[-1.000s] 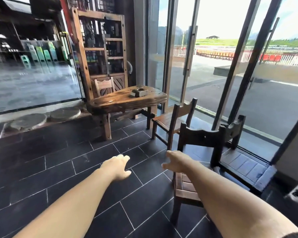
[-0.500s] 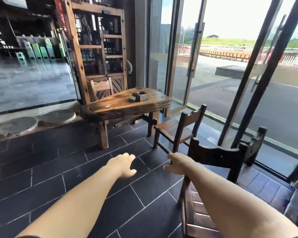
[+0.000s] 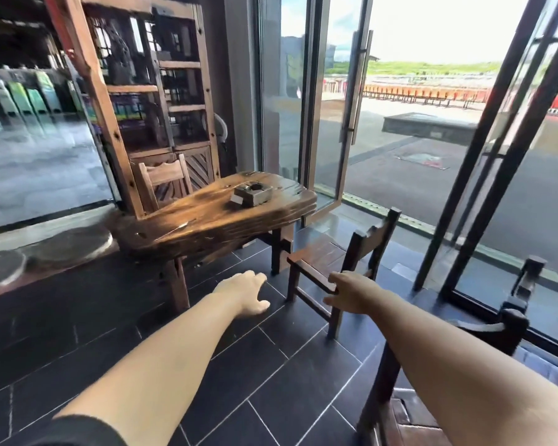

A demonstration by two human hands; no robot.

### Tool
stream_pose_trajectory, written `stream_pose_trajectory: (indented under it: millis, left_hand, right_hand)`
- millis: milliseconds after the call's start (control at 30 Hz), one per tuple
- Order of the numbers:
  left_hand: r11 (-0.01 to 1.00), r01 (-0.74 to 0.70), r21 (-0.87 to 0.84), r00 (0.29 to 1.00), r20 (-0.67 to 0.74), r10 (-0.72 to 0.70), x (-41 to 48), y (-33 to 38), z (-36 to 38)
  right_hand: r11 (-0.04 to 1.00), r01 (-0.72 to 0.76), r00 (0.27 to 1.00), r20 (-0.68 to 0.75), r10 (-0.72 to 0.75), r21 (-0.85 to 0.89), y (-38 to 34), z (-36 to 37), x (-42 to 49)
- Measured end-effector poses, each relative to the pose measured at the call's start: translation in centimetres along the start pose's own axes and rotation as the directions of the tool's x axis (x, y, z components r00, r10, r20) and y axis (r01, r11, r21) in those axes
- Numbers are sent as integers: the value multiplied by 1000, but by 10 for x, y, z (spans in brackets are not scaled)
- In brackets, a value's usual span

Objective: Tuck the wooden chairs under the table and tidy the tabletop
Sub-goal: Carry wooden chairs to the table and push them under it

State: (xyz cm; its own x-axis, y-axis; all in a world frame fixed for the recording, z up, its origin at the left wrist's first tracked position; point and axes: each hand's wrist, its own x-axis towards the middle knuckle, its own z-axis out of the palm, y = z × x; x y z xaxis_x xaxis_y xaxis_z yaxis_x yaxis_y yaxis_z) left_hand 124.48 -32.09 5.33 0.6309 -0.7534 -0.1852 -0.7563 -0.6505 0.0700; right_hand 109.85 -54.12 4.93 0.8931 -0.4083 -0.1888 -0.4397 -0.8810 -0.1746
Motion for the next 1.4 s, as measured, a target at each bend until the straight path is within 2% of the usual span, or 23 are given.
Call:
stream_pose_trajectory:
  millis: [500, 667, 900, 1033, 1133, 1267, 1400]
  left_hand:
    - [997, -72, 16, 997, -1, 73, 311, 0, -46]
    - [992, -125, -2, 992, 11, 125, 414, 26, -70]
    - [959, -283, -31, 957, 60, 284, 541, 84, -77]
    - [903, -430, -13, 899, 88, 430, 614, 123, -74]
    - [831, -556, 20, 827, 111, 551, 675, 153, -75]
    - [693, -717, 78, 696, 123, 707, 732, 205, -83]
    - [499, -866, 43, 500, 142, 855, 761, 261, -93]
  right_hand:
    - [995, -84, 996, 2, 84, 50, 118, -57, 258]
    - [982, -171, 985, 4, 171, 75, 175, -84, 322]
    - [927, -347, 937, 20, 348, 139, 264, -99, 364]
    - [867, -471, 881, 46, 470, 161, 310, -97, 382]
    - [800, -572, 817, 30, 577, 182, 340, -102, 394]
    - [655, -708, 685, 36, 727, 265, 368, -110, 397]
    - [477, -828, 514, 60, 856, 295, 385, -116, 384]
